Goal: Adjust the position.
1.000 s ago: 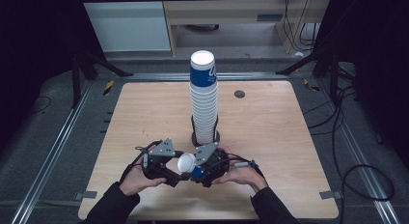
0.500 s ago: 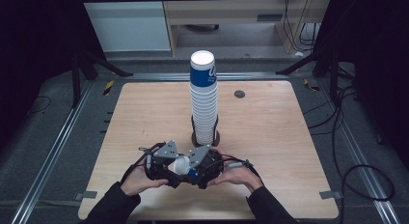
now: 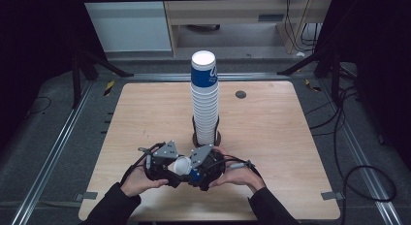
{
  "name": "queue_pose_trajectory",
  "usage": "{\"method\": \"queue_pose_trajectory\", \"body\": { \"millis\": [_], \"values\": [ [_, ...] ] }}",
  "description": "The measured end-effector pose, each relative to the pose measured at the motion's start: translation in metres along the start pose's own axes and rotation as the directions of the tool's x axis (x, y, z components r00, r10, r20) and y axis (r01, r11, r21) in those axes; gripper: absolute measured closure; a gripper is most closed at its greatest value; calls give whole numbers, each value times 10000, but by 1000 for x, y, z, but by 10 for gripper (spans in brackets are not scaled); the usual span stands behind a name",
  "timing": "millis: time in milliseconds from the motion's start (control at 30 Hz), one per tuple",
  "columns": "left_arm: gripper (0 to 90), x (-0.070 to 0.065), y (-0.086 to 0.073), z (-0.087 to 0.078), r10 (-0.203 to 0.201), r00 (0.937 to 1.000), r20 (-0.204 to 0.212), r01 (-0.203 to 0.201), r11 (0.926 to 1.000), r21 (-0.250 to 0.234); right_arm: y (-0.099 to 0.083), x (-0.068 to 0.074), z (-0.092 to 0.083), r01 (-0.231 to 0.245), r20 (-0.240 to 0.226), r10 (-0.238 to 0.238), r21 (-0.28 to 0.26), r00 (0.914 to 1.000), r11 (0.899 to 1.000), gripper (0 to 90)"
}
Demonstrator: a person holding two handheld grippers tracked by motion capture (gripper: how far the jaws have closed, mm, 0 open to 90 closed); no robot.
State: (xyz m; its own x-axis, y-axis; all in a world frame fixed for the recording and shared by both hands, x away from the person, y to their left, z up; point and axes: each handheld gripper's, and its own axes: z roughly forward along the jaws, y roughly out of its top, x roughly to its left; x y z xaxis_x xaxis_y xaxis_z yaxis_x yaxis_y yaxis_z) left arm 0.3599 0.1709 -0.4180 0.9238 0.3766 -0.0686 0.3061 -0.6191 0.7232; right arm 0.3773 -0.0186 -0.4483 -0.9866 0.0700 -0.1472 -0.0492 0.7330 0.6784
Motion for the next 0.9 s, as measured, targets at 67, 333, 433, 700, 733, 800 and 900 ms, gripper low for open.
{"method": "queue_pose_trajectory", "body": {
  "millis": [67,333,433,700,733,800,900],
  "values": [
    [262,1,0,-2,43,10000,-17,-43,10000,4,-1,-1,-3,-88,22,88,-93,10000,9999,131],
    [263,10,-4,-16,-201,9993,-300,189,9990,-408,-5,-10,-29,-571,452,625,-1113,9970,9921,119],
    [263,12,-5,-21,-307,9988,-379,281,9974,-660,-7,-12,-36,-778,562,866,-1424,9947,9868,118],
    [262,21,-9,-34,-693,9968,-403,605,9803,-1881,-21,-20,-61,-1726,739,2005,-2798,9769,9444,111],
    [262,22,-9,-35,-751,9963,-408,654,9772,-2020,-22,-21,-63,-1824,709,2109,-2881,9749,9401,111],
    [262,23,-10,-37,-846,9957,-364,741,9705,-2296,-25,-21,-65,-1973,681,2277,-3032,9714,9323,110],
    [262,23,-10,-39,-884,9955,-341,764,9618,-2628,-28,-22,-66,-2133,547,2427,-3199,9686,9231,106]
  ]
}}
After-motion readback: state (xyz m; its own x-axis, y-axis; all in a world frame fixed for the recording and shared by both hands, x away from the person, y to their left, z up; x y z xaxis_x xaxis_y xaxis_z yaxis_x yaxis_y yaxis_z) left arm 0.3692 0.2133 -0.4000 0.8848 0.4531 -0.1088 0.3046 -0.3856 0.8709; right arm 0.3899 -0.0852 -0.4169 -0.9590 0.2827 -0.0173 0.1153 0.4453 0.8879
